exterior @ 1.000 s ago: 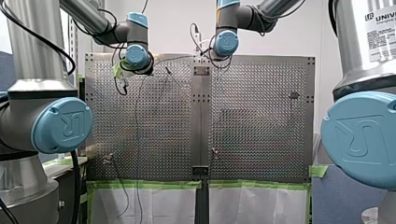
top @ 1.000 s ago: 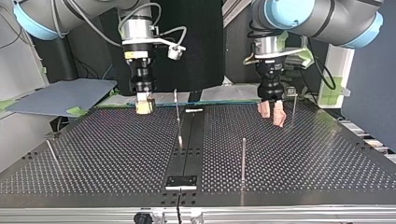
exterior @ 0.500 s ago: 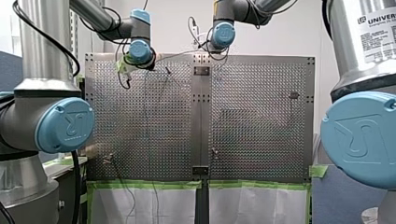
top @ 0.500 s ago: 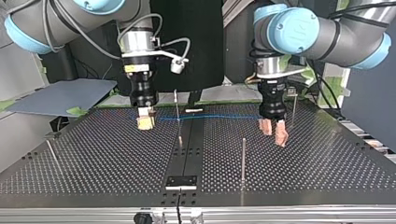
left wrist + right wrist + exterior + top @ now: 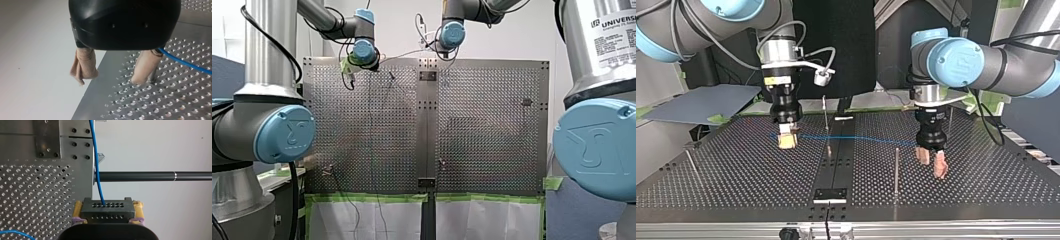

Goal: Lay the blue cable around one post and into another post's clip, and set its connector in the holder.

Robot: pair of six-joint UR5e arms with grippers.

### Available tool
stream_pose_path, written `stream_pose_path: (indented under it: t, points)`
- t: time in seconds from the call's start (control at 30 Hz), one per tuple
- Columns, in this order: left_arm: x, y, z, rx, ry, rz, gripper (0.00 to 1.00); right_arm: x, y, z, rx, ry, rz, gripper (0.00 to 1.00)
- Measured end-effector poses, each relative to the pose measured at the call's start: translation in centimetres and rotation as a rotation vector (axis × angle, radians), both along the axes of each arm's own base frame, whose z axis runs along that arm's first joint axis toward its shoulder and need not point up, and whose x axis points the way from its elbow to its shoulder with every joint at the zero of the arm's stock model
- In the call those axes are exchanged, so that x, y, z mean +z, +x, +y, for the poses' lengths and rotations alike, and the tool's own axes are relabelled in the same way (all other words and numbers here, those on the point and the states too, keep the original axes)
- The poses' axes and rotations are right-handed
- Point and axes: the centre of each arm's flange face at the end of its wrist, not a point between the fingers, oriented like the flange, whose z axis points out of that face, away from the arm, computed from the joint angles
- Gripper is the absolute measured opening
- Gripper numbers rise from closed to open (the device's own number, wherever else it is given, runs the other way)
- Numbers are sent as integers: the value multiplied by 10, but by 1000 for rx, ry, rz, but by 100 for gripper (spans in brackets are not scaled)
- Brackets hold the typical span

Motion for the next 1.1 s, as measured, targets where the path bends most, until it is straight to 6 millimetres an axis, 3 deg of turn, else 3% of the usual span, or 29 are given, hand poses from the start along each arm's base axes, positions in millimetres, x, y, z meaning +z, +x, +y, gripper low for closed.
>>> stream_pose_path:
  t: [0.2, 0.63, 0.83, 1.1]
  points:
    - [19, 17, 5, -9, -16, -37, 100, -5, -2, -13, -9, -1, 0, 0]
    - [30, 67, 6, -43, -42, -68, 100, -18, -3, -51, -34, 9, -2, 0]
    - [15, 83, 13, -27, -34, -39, 100, -19, -9, -69, -59, 10, -7, 0]
    - [-7, 85, 22, 0, -7, -6, 100, -32, -21, -90, -90, 40, -9, 0]
